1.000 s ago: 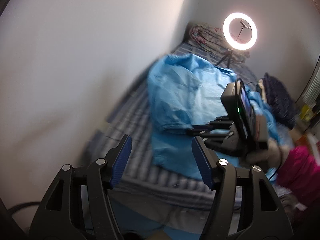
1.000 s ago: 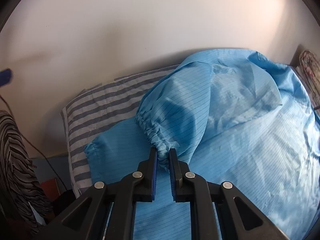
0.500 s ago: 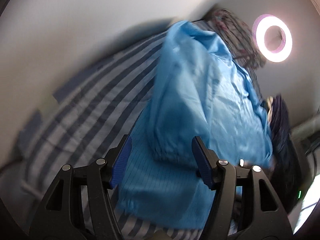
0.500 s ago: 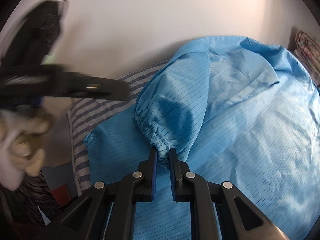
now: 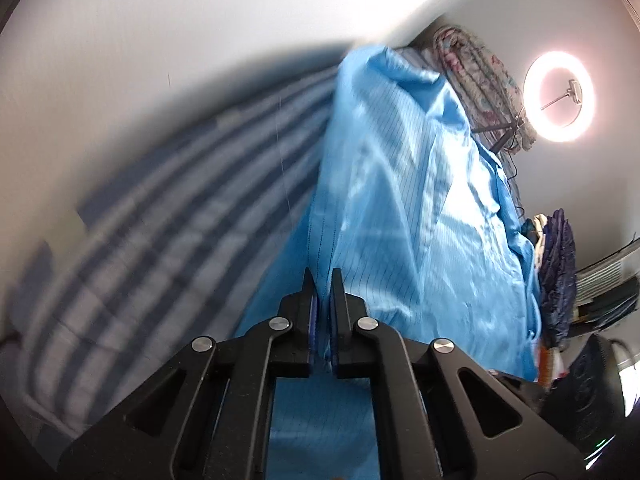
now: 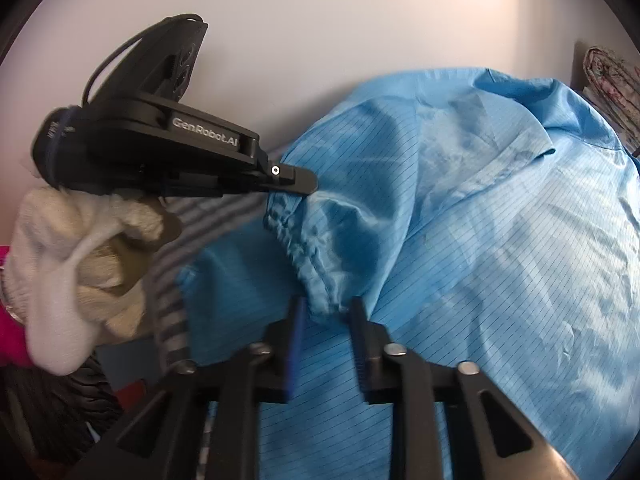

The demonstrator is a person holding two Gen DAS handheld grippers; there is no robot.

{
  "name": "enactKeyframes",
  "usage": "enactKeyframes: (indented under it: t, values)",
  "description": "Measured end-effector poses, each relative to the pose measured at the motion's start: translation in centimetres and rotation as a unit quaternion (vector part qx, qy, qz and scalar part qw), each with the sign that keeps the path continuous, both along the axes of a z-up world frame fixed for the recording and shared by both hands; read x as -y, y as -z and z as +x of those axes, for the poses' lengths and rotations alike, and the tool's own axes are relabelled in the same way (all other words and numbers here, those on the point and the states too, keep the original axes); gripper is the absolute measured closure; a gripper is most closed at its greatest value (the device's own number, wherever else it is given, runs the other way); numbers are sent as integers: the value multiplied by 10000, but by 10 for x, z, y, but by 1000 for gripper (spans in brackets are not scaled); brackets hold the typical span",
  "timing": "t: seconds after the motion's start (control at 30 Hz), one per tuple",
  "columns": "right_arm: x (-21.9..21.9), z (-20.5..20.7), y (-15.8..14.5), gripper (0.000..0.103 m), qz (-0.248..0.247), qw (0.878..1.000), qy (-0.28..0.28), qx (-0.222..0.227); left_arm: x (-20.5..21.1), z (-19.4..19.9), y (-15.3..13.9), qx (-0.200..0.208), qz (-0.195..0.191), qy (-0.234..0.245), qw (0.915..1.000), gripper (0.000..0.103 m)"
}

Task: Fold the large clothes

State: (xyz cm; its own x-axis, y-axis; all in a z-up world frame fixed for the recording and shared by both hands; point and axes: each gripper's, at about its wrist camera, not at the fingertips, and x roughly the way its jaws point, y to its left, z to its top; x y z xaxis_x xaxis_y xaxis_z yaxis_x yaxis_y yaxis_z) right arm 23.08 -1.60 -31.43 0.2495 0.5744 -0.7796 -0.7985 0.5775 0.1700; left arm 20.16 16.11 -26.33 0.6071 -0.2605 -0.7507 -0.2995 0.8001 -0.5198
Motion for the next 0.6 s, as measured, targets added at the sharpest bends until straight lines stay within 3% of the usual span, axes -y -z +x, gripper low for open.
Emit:
enactKeyframes:
  t: [0.13,0.3,0.43,0.6]
  values:
    - [18,13,-16,76,599,9967,525,-172,-1,-3,-24,253,436,11,9987,102]
    - [5,54,-8,81,614,9891,1251,-467,6,-10,-51,519,809,289,9949,102]
    - [-17,73,10,81,554,9858,1348,-835,11,-13,-67,695,926,469,9922,102]
    - [-44,78,36,81,899,9776,1178,-1496,14,-15,-75,820,1079,568,9891,103]
